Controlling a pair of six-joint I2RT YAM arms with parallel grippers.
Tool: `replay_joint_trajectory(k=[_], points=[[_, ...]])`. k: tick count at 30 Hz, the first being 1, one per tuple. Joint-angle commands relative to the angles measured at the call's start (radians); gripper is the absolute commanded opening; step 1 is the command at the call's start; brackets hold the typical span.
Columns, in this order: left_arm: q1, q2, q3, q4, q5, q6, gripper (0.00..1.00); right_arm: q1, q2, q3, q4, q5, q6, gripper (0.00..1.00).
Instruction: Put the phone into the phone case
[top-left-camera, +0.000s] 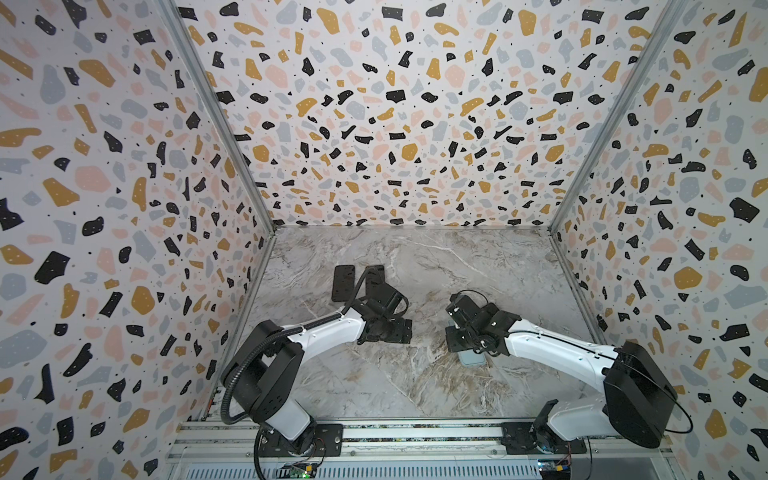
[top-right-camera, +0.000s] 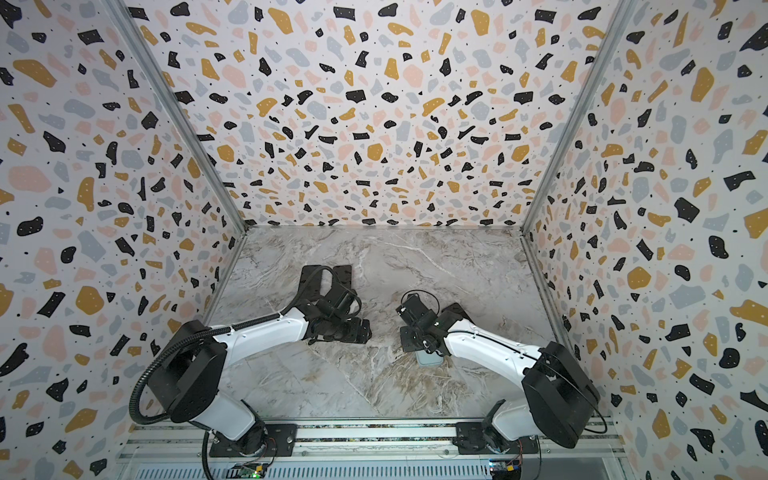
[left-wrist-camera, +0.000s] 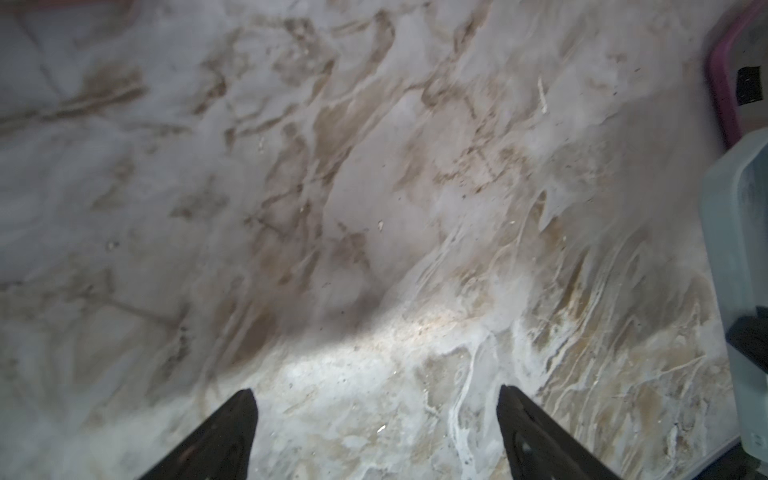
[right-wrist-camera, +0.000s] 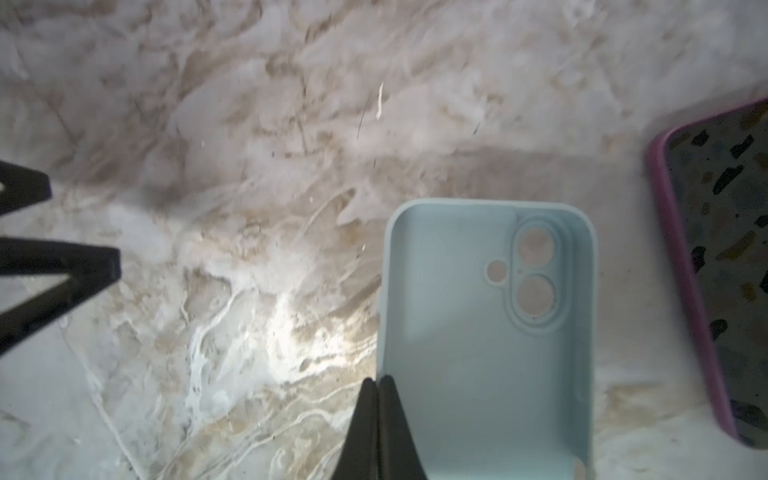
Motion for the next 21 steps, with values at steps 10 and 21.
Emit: replay_joint_trajectory(k=[10,21], points=[[0.025,-0.057,-0.073,0.053,-0.047,-0.028,0.92,0.077,-0.007,-0.113,0.139,-0.122,0.174,0.04],[0.025,-0.044,-0.056,0.052,-0.046,-0.022,0.92,0.081,0.033,-0.095,0.148,-0.121,0.148,0.24]])
